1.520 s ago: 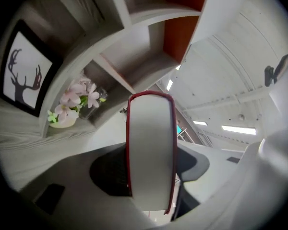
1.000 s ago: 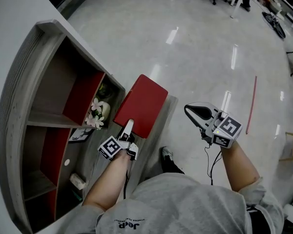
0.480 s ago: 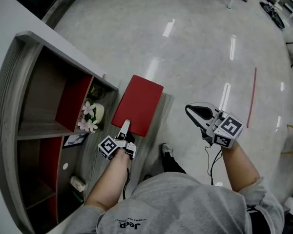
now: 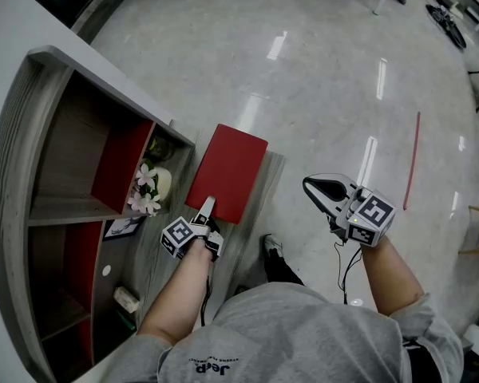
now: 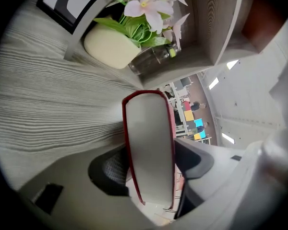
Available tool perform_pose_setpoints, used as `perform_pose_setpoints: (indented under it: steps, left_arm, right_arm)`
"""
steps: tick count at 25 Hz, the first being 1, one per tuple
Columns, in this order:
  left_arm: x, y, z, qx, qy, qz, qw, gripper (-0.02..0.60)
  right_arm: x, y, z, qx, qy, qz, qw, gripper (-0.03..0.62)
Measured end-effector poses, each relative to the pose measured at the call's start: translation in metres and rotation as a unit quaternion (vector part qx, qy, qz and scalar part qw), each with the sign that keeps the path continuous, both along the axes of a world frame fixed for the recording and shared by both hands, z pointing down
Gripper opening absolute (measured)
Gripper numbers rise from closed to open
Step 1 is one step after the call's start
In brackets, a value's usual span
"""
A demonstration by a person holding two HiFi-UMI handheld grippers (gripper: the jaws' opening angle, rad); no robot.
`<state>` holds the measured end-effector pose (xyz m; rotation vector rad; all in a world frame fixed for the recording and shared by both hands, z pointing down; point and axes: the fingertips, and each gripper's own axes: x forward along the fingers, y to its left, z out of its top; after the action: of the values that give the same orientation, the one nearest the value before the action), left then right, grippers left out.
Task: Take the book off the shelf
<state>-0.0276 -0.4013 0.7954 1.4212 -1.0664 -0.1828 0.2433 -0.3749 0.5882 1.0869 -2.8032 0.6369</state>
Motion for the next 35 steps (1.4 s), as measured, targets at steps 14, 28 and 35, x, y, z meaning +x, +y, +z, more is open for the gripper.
perform_pose_setpoints:
  steps: [14,28,35]
  left_arm:
    - [-0.025,0.004,0.029,-0.057,-0.190,0.040,0.9794,0.327]
    - [-0.029,0.017,0.011,-0.018,-0.170,0.035,0.9847,0.298]
    - [-0.050,0.034,-0.038,0.049,-0.154,0.011,0.9867,0.243]
  right_arm:
    - [-0.009,0.001,0.008,-0.013,0.000,-0.007,1.000,0.006]
    - [-0.026,-0.008,-0.005,0.000,-0.005,-0.034,0.999,0.006]
    - [-0.054,-0.011,-0.016,0.008,-0.013,-0.059,0.998,0.006]
